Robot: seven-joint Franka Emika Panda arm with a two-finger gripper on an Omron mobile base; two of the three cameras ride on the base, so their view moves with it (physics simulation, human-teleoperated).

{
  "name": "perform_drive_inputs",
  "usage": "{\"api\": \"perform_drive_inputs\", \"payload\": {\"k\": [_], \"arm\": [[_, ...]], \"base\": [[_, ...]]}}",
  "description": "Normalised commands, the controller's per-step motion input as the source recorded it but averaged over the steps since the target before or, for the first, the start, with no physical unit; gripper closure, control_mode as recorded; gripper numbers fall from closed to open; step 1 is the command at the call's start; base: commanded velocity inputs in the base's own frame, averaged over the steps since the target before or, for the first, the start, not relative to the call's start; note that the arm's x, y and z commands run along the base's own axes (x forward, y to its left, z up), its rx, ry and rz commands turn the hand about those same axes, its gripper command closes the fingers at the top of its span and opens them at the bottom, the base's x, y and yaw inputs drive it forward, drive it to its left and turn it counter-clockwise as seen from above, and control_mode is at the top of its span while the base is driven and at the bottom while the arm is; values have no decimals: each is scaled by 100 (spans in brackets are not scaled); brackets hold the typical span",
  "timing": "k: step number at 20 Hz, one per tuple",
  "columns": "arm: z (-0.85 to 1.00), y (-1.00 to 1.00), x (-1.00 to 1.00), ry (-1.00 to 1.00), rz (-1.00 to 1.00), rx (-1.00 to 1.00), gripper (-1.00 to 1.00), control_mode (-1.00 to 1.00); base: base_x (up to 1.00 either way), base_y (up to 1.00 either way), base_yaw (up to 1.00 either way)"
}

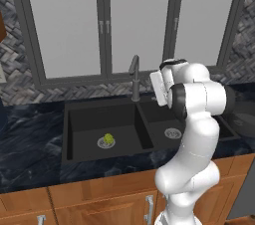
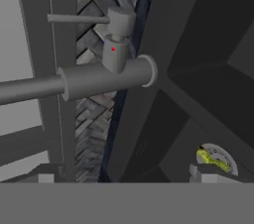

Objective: Dump the broccoli from the pot into the sink. Then turn on the water and wash the broccoli. Then turn off the water and put the broccoli back in the pot.

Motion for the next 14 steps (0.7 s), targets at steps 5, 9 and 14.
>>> {"api": "perform_drive_inputs", "payload": {"k": [5, 9, 14], "arm": [[-7, 0, 22, 0, 0, 2, -100, -100], [-20, 0, 25, 1, 0, 0, -100, -100], [-13, 0, 28, 0, 0, 1, -100, -100]], "base": [[0, 0, 0], [0, 0, 0], [0, 0, 0]]}}
